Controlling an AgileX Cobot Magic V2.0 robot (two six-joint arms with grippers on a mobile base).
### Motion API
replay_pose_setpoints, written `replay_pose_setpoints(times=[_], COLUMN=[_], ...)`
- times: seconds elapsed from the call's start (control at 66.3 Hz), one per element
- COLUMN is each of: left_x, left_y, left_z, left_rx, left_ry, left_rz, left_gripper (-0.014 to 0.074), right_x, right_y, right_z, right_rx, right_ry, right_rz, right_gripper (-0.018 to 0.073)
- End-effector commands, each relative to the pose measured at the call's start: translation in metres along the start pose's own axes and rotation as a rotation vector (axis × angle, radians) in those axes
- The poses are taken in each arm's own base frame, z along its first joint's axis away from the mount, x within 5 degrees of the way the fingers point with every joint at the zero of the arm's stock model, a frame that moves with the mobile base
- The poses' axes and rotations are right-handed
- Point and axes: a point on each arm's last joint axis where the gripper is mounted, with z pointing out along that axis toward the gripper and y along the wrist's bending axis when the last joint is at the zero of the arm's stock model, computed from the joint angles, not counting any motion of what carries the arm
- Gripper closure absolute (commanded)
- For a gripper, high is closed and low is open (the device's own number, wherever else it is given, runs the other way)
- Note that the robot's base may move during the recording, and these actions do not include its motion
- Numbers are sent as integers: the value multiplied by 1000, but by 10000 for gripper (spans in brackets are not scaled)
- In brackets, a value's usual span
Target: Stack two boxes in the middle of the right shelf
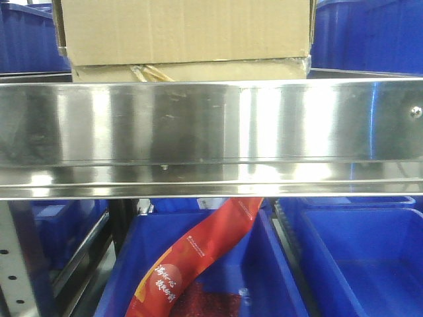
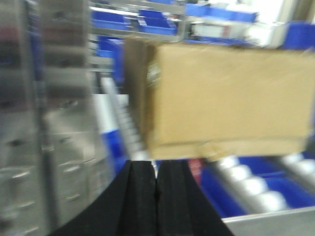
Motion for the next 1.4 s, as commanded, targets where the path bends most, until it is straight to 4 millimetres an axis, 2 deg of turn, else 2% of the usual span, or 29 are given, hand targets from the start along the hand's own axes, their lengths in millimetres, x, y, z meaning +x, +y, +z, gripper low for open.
replay_pose_setpoints(times=[0.0,0.196,0.317,0.377,0.422,0.769,0.905,1.387], left_x=[18,68,95,102,98,100,100,100], left_y=[4,11,15,17,17,17,17,15], left_z=[-5,-13,-10,-9,-9,-9,-9,-9], left_rx=[-53,-161,-213,-225,-221,-225,-231,-202], left_ry=[-27,-176,-154,-168,-213,-187,-176,-180], left_rz=[46,20,-28,-41,-36,-30,66,23], left_gripper=[707,707,707,707,707,707,707,707], right_x=[-1,-1,-1,-1,-1,-1,-1,-1], right_y=[0,0,0,0,0,0,0,0], right_z=[0,0,0,0,0,0,0,0], right_rx=[6,6,6,6,6,6,6,6], right_ry=[-22,-22,-22,-22,-22,-22,-22,-22], right_rz=[-7,-7,-7,-7,-7,-7,-7,-7], right_gripper=[724,724,724,724,724,724,724,724])
